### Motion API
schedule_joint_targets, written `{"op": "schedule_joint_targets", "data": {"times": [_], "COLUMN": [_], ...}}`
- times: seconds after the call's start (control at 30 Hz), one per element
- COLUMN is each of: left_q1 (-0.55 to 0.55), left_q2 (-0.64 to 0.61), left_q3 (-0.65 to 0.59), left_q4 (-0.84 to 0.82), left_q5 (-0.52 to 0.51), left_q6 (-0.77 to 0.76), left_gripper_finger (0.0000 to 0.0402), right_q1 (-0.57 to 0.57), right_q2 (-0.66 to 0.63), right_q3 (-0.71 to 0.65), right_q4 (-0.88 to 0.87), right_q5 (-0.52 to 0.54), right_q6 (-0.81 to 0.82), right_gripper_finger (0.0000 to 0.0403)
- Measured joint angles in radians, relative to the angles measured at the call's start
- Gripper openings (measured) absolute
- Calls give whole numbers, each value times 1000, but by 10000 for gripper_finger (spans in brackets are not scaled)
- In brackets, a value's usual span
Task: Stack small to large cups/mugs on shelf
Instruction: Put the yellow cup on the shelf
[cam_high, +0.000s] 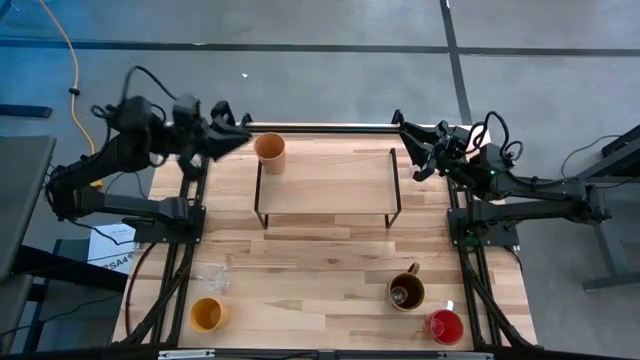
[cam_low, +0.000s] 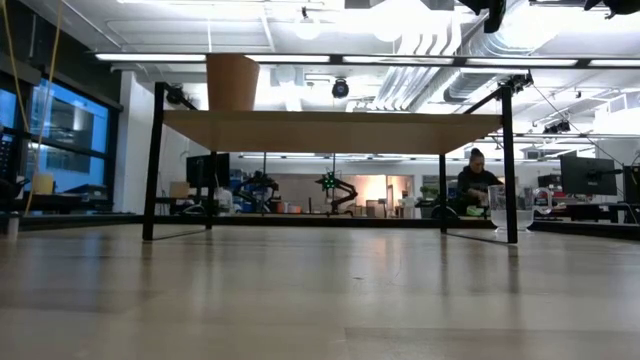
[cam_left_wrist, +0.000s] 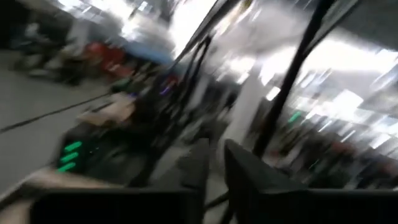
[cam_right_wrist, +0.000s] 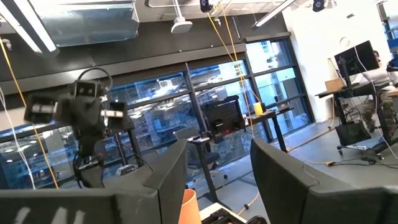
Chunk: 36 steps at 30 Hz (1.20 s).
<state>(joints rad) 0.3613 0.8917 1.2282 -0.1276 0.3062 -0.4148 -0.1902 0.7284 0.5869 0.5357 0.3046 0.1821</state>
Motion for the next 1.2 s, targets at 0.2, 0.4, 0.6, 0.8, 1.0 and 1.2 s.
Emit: {"op": "schedule_joint_targets", "data": {"times": [0.2,0.4,0.6,0.8,1.0,1.2], "left_q1": [-133,-265,-378,-433,-441,-440], "left_q2": [4,-23,-143,-229,-228,-206], "left_q3": [0,-18,-256,-422,-452,-452], "left_q4": [-179,-258,-13,53,4,3], "left_q5": [-119,-264,-408,-452,-416,-454], "left_q6": [170,206,140,99,65,16], "left_gripper_finger": [3,1,0,0,9,48], "right_q1": [0,0,35,109,148,147], "right_q2": [6,71,207,306,335,335], "right_q3": [3,114,336,491,528,528], "right_q4": [-1,-170,-453,-667,-690,-692], "right_q5": [0,-43,-118,-156,-156,-155], "right_q6": [-79,-121,-150,-233,-200,-137], "right_gripper_finger": [140,12,4,1,1,0]}}
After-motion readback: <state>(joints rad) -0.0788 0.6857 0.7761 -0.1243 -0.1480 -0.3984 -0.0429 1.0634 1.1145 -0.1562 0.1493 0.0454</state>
